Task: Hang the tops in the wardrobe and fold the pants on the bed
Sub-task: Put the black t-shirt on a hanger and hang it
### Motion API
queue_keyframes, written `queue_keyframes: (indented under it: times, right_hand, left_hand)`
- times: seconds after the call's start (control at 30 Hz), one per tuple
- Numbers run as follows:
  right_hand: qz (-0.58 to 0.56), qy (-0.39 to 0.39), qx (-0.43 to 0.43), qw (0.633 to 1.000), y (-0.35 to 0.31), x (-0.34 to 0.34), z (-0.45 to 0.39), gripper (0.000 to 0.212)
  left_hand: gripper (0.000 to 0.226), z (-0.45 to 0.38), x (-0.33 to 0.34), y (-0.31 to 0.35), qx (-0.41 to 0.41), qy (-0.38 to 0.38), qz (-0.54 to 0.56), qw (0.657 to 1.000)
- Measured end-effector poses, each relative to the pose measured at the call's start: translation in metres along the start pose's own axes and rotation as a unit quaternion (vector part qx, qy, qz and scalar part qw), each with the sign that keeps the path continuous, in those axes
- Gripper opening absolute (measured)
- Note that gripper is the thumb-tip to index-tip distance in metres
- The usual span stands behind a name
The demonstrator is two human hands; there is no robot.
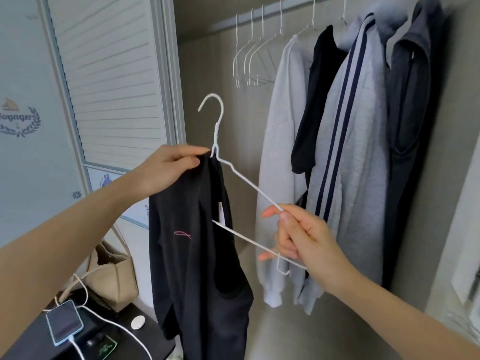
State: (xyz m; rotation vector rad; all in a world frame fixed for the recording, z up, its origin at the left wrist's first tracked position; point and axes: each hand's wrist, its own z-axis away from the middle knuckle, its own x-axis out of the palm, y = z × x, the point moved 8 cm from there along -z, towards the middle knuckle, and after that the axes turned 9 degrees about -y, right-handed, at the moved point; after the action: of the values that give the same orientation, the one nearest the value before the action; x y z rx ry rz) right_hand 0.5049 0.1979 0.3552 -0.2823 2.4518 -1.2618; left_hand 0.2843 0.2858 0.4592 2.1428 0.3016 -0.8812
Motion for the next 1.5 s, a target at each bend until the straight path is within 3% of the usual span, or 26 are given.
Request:
queue_keyframes:
  times: [0.07, 0.13, 0.2, 0.3, 0.37, 0.5, 0.57, 0.63, 0.7, 0.73, 0.8, 0.9, 0.97, 1.17, 1.4, 1.5]
  right_hand:
    - [-0.018, -0.009, -0.017, 1.0, -0.005, 0.0, -0.002, 0.028]
    - [-0.07, -0.041, -0.014, 0.997, -0.005, 0.005, -0.004, 0.035]
    - [-0.207, -0.105, 0.027, 0.972, 0.001, 0.011, -0.007, 0.055]
    - [-0.471, -0.132, 0.067, 0.87, 0.005, 0.014, -0.009, 0.067]
    - [-0.528, -0.079, 0.088, 0.841, 0.014, 0.016, -0.009, 0.059]
    - [-0.54, -0.048, 0.135, 0.829, 0.029, 0.042, -0.006, 0.05]
    - [-0.45, -0.054, 0.149, 0.879, 0.029, 0.054, -0.005, 0.045]
    - [-0.224, -0.078, 0.149, 0.96, 0.025, 0.061, -0.004, 0.043]
    - [0.057, -0.11, 0.153, 0.98, 0.025, 0.067, -0.002, 0.045]
    - [0.198, -0.125, 0.153, 0.96, 0.028, 0.069, -0.001, 0.045]
    - [0.404, -0.173, 0.154, 0.885, 0.037, 0.075, 0.006, 0.042]
    - [0.546, -0.225, 0.152, 0.792, 0.057, 0.072, 0.013, 0.043]
    - [0.571, -0.207, 0.162, 0.777, 0.065, 0.049, 0.016, 0.043]
    - [0.462, -0.115, 0.062, 0.877, 0.035, -0.004, -0.005, 0.031]
    - [0.45, -0.092, 0.053, 0.887, 0.012, -0.02, -0.033, 0.022]
    - [0.442, -0.049, 0.025, 0.895, -0.002, -0.015, -0.049, 0.034]
  left_hand:
    - [0.018, -0.001, -0.005, 0.017, 0.041, 0.029, -0.137, 0.989]
    - [0.025, -0.002, -0.001, 0.027, 0.066, 0.026, -0.21, 0.975]
    - [0.036, -0.002, 0.003, 0.027, 0.064, 0.021, -0.2, 0.978]
    - [0.036, 0.002, -0.001, 0.021, 0.06, 0.075, -0.128, 0.987]
    - [0.035, 0.002, -0.007, 0.018, 0.049, 0.113, -0.093, 0.988]
    - [0.034, 0.001, -0.012, 0.017, 0.035, 0.154, -0.063, 0.985]
    - [0.034, 0.002, -0.015, 0.019, 0.034, 0.167, -0.061, 0.983]
    - [0.033, 0.002, -0.014, 0.023, 0.038, 0.169, -0.068, 0.983]
    - [0.033, 0.003, -0.011, 0.027, 0.044, 0.161, -0.078, 0.983]
    - [0.033, 0.004, -0.01, 0.027, 0.044, 0.156, -0.08, 0.984]
    - [0.032, 0.007, -0.01, 0.026, 0.04, 0.154, -0.077, 0.984]
    - [0.031, 0.017, -0.022, 0.02, 0.029, 0.172, -0.071, 0.982]
    - [0.032, 0.026, -0.031, 0.01, 0.011, 0.179, -0.077, 0.981]
    - [0.031, 0.054, -0.038, -0.021, -0.025, 0.15, -0.142, 0.978]
    - [0.029, 0.058, -0.023, -0.03, 0.014, 0.112, -0.224, 0.968]
    - [0.03, 0.052, -0.006, -0.018, 0.054, 0.09, -0.243, 0.964]
